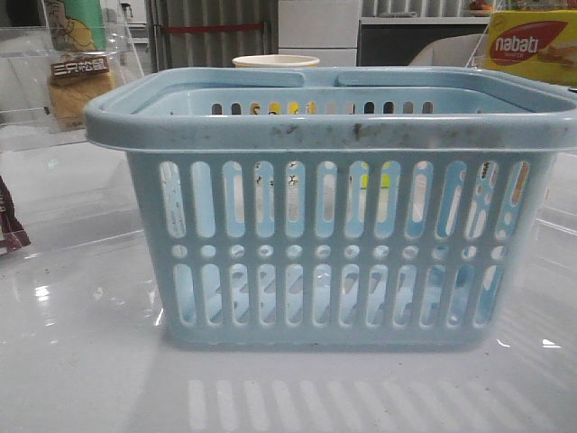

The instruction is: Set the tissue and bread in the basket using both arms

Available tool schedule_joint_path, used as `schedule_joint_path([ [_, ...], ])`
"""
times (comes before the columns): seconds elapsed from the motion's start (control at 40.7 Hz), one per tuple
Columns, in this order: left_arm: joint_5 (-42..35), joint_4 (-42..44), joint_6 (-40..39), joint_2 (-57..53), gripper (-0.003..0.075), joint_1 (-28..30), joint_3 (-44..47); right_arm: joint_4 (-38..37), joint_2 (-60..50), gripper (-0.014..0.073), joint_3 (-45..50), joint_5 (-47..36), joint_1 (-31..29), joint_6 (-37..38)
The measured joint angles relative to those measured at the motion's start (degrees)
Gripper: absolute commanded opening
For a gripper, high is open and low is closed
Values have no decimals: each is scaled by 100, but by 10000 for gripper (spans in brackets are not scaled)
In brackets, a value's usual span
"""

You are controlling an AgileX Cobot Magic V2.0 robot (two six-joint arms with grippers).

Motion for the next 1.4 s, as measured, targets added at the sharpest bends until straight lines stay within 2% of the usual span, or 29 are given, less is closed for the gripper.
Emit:
schedule_joint_path([
  [0.442, 0, 0, 0, 0, 509, 0, 0, -224, 856, 540, -408, -388, 0, 0],
  [0.86, 0, -10, 0, 0, 509, 0, 0, -420, 1008, 540, -408, -1058, 0, 0],
  [1.277, 0, -20, 0, 0, 509, 0, 0, -441, 1340, 539, -408, -1089, 0, 0],
  [1.326, 0, -20, 0, 0, 509, 0, 0, -464, 1378, 526, -408, -1089, 0, 0],
  [1.4, 0, -20, 0, 0, 509, 0, 0, -478, 1405, 450, -422, -1102, 0, 0],
])
